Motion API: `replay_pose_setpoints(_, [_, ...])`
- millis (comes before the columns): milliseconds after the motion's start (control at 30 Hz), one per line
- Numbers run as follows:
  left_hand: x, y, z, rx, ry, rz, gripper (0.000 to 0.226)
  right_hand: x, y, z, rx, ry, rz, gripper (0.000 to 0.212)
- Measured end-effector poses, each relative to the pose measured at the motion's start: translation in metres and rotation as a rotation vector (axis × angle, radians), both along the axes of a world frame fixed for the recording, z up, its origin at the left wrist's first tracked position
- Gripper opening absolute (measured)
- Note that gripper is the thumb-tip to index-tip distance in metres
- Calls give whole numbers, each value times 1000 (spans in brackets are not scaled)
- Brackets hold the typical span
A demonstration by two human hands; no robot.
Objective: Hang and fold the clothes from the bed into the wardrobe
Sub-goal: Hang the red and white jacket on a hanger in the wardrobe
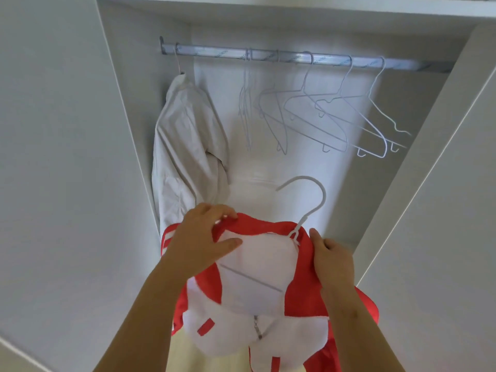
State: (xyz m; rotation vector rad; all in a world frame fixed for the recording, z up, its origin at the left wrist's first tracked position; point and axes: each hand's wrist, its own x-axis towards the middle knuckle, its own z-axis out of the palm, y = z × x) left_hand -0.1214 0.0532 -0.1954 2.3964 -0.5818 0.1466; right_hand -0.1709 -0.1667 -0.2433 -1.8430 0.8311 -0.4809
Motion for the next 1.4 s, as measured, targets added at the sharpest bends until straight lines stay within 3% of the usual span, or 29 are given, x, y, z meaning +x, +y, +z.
replay_pose_setpoints(67, [1, -6, -6, 199, -176, 15, 48, 1, 0, 2, 22, -22, 4, 51])
replay_pose_setpoints(233, [8, -10, -8, 19, -252, 66, 22, 1, 5, 5, 42, -3, 110, 50])
replay_pose_setpoints(300, [5, -22, -8, -50, -232, 95, 22, 1, 12, 3, 45, 6, 161, 50])
replay_pose_setpoints(433, [-7, -48, -9, -76, -115, -41, 24, 1, 15, 4, 38, 16, 172, 50])
replay_pose_setpoints(600, [1, -41, -11, 106, -92, -155, 29, -4, 5, 6, 86, -61, 124, 43])
replay_pose_setpoints(833, [8, -28, -7, -164, -25, 125, 3, -11, -11, 2, -178, 7, 74, 51])
replay_pose_setpoints(933, [7, -31, -5, -144, 2, 151, 15, -13, -10, -4, -168, 79, 68, 44])
replay_pose_setpoints(1000, [6, -35, -5, -146, 26, 175, 21, -9, -3, -3, -168, 109, 110, 47])
replay_pose_setpoints(1133, [5, -35, -7, -173, 33, 247, 24, -8, 11, 7, -79, -17, 349, 48])
replay_pose_setpoints(1233, [5, -33, -7, -178, 32, 232, 23, -9, 16, 5, -249, 23, 580, 34])
replay_pose_setpoints(1400, [11, -21, -4, -237, 128, 41, 10, -5, 16, 4, -254, 76, 488, 44])
